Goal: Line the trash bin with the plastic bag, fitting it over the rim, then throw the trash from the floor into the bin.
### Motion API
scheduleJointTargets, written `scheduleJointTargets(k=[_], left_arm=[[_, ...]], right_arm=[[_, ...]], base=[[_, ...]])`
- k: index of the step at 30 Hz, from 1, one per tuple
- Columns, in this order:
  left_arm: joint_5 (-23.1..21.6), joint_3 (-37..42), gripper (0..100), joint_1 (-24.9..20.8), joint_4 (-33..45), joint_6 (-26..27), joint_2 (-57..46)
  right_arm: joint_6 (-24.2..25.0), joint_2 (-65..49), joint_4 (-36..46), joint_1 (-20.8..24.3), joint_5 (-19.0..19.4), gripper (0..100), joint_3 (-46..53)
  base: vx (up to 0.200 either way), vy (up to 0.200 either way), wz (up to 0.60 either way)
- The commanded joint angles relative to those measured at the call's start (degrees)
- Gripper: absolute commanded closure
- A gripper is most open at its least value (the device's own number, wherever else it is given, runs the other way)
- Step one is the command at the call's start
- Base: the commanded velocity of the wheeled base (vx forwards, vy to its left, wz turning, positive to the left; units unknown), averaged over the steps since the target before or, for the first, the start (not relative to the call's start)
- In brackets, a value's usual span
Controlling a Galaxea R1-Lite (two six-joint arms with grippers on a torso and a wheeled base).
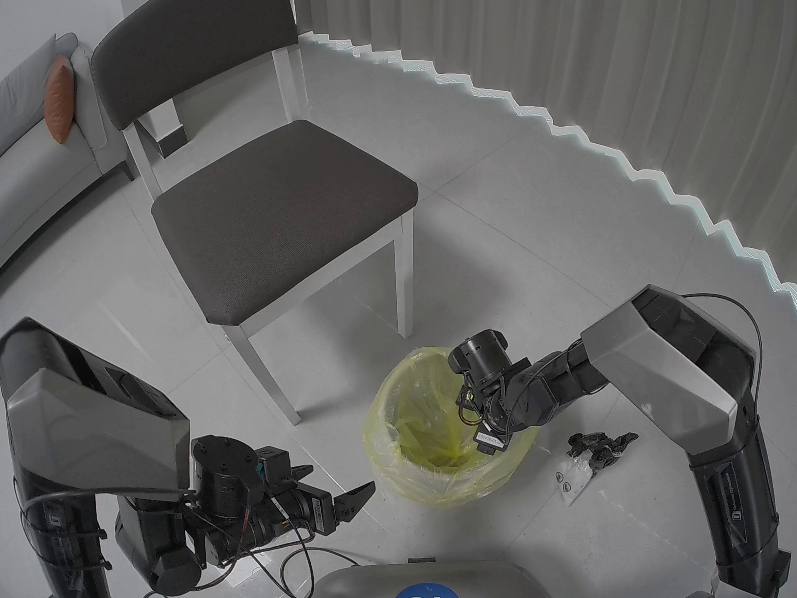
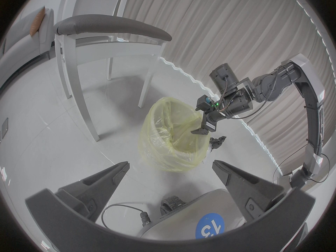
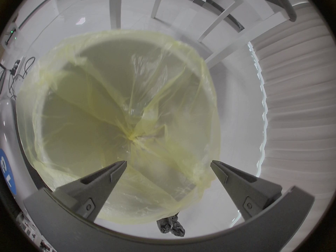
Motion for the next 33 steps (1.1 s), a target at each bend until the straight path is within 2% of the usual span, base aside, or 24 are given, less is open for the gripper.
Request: scheduleJointTargets(k=[1,8,33], left_arm=[[0.0,0.3,0,-0.4,-0.9,0.0,-0.5],[0.1,0.8,0,-1.7,-0.9,-0.2,-0.3],[0.1,0.9,0,-1.8,-0.8,-0.3,-0.3]], right_arm=[[-0.1,-2.0,1.2,0.0,0.0,0,2.6],[-0.1,-5.5,3.0,0.2,0.0,0,7.9],[0.2,-7.6,2.5,1.9,0.5,0,12.6]], base=[[0.000,0.000,0.00],[0.000,0.000,0.00],[0.000,0.000,0.00]])
